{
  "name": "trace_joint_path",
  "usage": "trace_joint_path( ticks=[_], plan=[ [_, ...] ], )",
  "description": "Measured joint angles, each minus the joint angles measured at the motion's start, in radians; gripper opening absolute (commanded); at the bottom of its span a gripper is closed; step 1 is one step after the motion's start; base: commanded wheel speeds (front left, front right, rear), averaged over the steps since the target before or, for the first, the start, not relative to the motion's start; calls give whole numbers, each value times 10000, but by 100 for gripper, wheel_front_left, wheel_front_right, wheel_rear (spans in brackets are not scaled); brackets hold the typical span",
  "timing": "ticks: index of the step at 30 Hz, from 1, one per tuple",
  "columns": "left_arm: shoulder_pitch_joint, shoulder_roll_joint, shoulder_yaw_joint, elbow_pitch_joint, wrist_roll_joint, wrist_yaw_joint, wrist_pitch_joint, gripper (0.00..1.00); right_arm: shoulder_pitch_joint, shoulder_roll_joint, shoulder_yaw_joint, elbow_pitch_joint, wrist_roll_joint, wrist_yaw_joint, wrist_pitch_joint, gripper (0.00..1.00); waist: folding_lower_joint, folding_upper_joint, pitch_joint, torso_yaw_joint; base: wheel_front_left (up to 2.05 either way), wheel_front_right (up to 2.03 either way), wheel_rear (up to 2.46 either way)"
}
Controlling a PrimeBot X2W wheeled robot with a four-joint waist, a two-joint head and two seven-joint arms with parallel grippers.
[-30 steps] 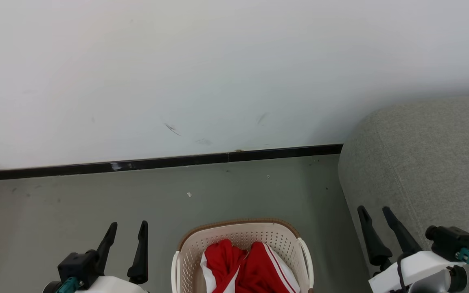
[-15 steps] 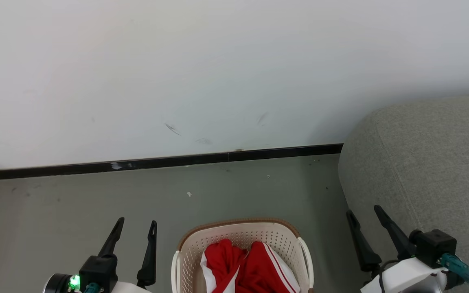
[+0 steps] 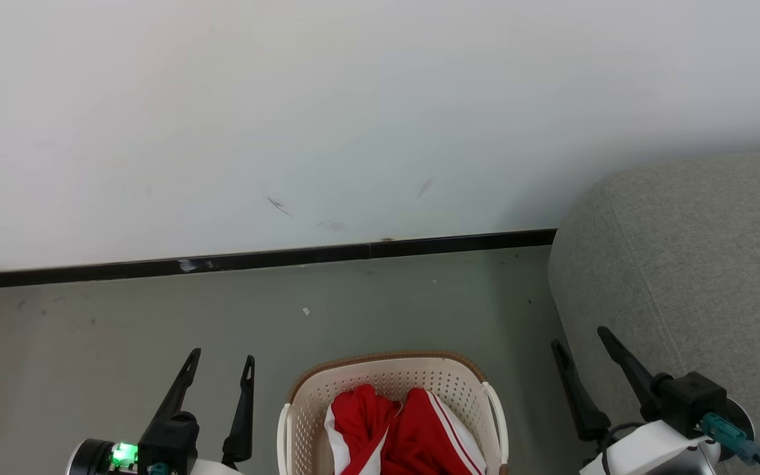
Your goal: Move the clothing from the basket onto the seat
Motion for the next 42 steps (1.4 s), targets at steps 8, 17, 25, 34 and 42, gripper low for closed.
trace_joint_path(
  ticks=[8, 17, 25, 34, 42],
  plan=[
    [-5, -31, 270, 153, -261, 12, 0, 100, -4, 0, -104, -61, 2, 0, 0, 100, 0, 0, 69, -7, 0, 0, 0],
    [-31, -42, 364, 186, -293, 23, 0, 100, -5, 0, -249, -69, 10, 0, 0, 100, -1, 0, 121, -16, 0, 0, 0],
    [-40, -54, 422, 188, -293, 23, 0, 100, -7, 0, -238, -105, 31, 2, 0, 100, -1, 0, 177, 1, 0, 0, 0],
    [-43, -50, 608, 249, -286, 23, 0, 100, -7, 0, -215, -150, 199, 0, 0, 100, -1, 0, 349, 2, 0, 0, 0],
    [-92, 12, 587, 324, -79, 21, 0, 100, -8, 0, -257, -324, 199, 0, -2, 100, -2, 0, 639, -28, 0, 0, 0]
  ],
)
